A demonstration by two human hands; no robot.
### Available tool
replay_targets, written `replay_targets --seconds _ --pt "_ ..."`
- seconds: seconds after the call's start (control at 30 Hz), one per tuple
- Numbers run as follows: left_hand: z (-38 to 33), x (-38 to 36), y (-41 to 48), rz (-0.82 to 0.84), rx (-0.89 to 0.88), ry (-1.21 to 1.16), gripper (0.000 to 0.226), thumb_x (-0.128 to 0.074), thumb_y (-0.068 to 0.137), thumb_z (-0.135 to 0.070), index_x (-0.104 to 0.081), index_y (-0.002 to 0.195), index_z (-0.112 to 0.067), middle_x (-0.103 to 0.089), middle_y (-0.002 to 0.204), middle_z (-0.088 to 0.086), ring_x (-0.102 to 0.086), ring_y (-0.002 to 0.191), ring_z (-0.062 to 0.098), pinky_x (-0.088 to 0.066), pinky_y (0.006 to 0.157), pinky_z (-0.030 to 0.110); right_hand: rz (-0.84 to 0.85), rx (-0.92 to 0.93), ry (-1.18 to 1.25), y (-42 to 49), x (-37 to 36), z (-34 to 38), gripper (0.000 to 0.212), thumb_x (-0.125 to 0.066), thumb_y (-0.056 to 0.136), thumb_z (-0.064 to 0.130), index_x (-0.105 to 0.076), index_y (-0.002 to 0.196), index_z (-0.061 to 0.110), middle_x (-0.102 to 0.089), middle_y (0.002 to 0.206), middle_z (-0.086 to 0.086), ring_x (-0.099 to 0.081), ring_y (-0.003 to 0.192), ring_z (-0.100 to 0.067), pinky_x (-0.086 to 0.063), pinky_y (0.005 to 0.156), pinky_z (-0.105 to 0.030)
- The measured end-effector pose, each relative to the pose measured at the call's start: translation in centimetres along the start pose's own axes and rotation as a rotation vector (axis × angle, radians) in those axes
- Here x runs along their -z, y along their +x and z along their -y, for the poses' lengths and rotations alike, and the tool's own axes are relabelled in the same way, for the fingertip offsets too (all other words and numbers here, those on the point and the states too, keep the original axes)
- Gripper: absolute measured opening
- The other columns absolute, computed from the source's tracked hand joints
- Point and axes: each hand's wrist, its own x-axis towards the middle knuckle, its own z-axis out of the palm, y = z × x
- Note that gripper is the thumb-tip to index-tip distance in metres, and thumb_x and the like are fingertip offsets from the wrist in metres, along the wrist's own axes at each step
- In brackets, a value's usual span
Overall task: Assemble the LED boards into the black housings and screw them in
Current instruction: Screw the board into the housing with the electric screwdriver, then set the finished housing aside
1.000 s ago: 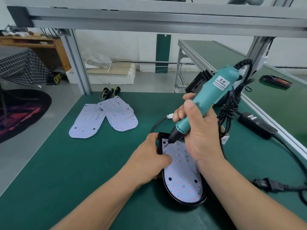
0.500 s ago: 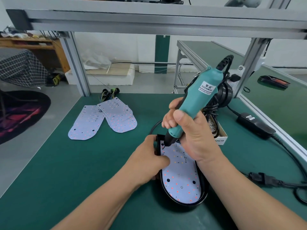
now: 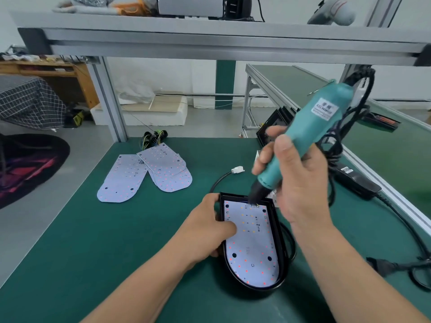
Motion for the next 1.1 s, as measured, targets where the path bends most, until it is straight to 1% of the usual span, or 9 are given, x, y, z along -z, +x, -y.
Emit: replay_targets --seconds 0.13,0.33,0.43,0.5,0.57,0.87,0.93,1.0,1.1 --pt "0.2 0.5 0.2 -0.020 -0.002 -0.017 0.054 -0.064 0.075 -0.022 -0.053 0.121 -0.048 -0.075 0.085 -0.003 -0.070 0.068 0.015 -0.054 0.053 0.027 -0.152 -0.114 -0.218 0.7 4.1 0.3 0.023 -0.075 0.096 0.044 -0.069 0.088 0.023 -0.064 0.075 -0.007 -0.058 0.054 -0.024 -0.050 0.049 -0.034" --pt "0.2 0.7 0.1 -0.041 -0.018 -0.016 0.054 -0.059 0.075 -0.028 -0.055 0.122 -0.054 -0.075 0.094 0.006 -0.074 0.077 0.027 -0.063 0.058 0.044 -0.245 -0.353 -0.650 0.8 11.4 0.3 0.013 -0.069 0.098 0.027 -0.061 0.102 0.017 -0.071 0.085 -0.019 -0.070 0.052 -0.022 -0.055 0.045 -0.031" --pt "0.1 0.9 0.1 -0.076 -0.051 -0.004 0.054 -0.057 0.074 -0.030 -0.057 0.120 -0.058 -0.076 0.098 0.008 -0.074 0.091 0.037 -0.063 0.065 0.060 -0.194 -0.446 -0.995 -0.1 13.9 0.6 0.009 -0.067 0.095 0.021 -0.059 0.099 0.025 -0.074 0.083 -0.009 -0.074 0.059 -0.025 -0.059 0.050 -0.038" --pt "0.1 1.2 0.3 -0.110 -0.070 0.000 0.054 -0.056 0.074 -0.030 -0.058 0.120 -0.058 -0.077 0.098 0.006 -0.074 0.093 0.037 -0.063 0.069 0.063 -0.119 -0.503 -1.339 -0.5 14.9 0.8 0.011 -0.066 0.090 0.027 -0.057 0.094 0.023 -0.072 0.075 -0.002 -0.070 0.065 -0.026 -0.057 0.062 -0.041" --pt "0.2 1.5 0.4 -0.140 -0.075 0.003 0.052 -0.056 0.076 -0.029 -0.060 0.121 -0.056 -0.077 0.100 0.006 -0.074 0.096 0.037 -0.063 0.077 0.063 -0.079 -0.532 -1.507 -0.6 15.1 1.1 0.017 -0.066 0.088 0.034 -0.055 0.093 0.022 -0.068 0.078 0.000 -0.065 0.072 -0.023 -0.055 0.070 -0.040" --pt "0.5 2.1 1.0 -0.194 -0.094 0.067 0.027 -0.054 0.080 -0.034 -0.069 0.102 -0.032 -0.076 0.098 0.005 -0.071 0.094 0.034 -0.059 0.091 0.057 0.068 -0.633 -1.510 -0.4 14.9 1.2 0.028 -0.062 0.094 0.046 -0.058 0.097 0.018 -0.068 0.089 -0.003 -0.065 0.079 -0.021 -0.055 0.078 -0.041" --pt "0.6 2.3 1.1 -0.195 -0.098 0.068 0.028 -0.053 0.078 -0.036 -0.069 0.101 -0.033 -0.075 0.098 0.006 -0.071 0.086 0.030 -0.058 0.090 0.057 0.081 -0.653 -1.489 -0.5 15.0 1.3 0.036 -0.061 0.095 0.044 -0.062 0.116 0.015 -0.072 0.107 -0.005 -0.067 0.093 -0.026 -0.054 0.083 -0.041" --pt "0.7 2.3 1.2 -0.194 -0.104 0.073 0.028 -0.053 0.078 -0.037 -0.069 0.101 -0.035 -0.074 0.097 0.007 -0.067 0.079 0.019 -0.059 0.088 0.057 0.076 -0.651 -1.513 -0.5 14.9 1.4 0.056 -0.060 0.097 0.042 -0.051 0.144 0.013 -0.062 0.137 -0.011 -0.061 0.118 -0.033 -0.048 0.090 -0.041" --pt "0.7 2.5 1.2 -0.197 -0.112 0.070 0.028 -0.053 0.079 -0.035 -0.070 0.102 -0.037 -0.073 0.096 0.007 -0.063 0.076 0.014 -0.060 0.087 0.055 -0.016 -0.432 -1.575 -0.2 13.5 1.9 0.062 -0.056 0.099 0.039 -0.045 0.154 0.012 -0.051 0.151 -0.014 -0.052 0.131 -0.036 -0.046 0.099 -0.047"
